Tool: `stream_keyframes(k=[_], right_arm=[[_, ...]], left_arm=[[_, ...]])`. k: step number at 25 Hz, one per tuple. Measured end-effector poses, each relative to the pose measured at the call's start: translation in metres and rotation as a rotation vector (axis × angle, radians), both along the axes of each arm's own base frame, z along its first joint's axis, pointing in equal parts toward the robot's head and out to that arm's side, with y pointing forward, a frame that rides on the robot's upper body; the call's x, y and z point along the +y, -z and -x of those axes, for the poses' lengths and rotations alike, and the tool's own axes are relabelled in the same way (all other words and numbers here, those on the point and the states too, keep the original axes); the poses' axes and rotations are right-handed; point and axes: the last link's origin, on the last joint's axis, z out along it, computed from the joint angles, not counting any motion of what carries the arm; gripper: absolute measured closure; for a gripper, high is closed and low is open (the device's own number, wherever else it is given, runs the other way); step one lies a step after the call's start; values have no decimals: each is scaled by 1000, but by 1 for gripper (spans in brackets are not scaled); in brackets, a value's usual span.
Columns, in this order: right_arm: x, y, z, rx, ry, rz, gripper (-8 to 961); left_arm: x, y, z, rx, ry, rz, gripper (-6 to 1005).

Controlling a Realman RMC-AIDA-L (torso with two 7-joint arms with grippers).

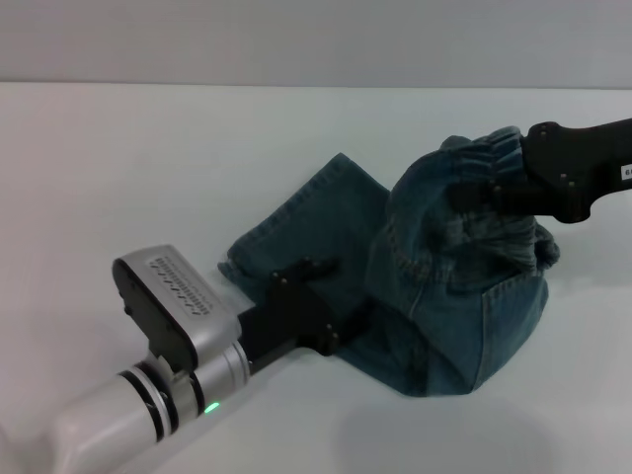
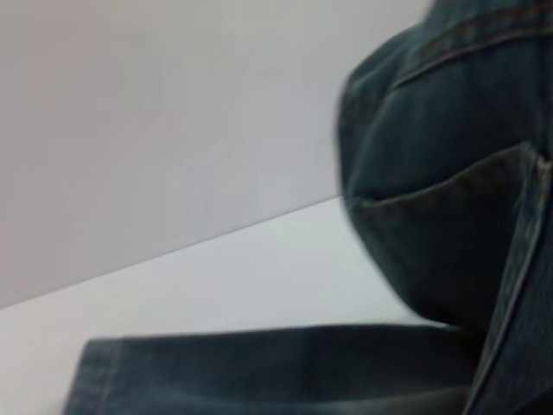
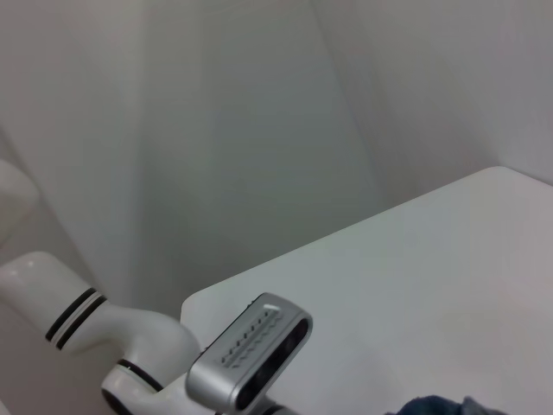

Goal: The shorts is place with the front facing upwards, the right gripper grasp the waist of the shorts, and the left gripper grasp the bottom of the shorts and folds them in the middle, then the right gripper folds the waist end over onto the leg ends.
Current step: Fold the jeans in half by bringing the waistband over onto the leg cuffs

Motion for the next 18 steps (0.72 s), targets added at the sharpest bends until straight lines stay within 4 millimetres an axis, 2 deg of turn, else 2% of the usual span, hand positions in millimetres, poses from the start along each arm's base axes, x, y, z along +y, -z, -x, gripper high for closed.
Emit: stream_keyframes(k=[7, 13, 18], right_arm=[[-1, 4, 0, 4, 5, 4, 883], [-1, 3, -3, 6, 18, -10, 882], [1, 4, -4, -1, 24, -23, 882]], left_arm=[[10, -9, 10, 16, -30, -43, 318], [4, -10, 17, 30, -17, -44, 318], [8, -28, 30, 21, -54, -163, 318]])
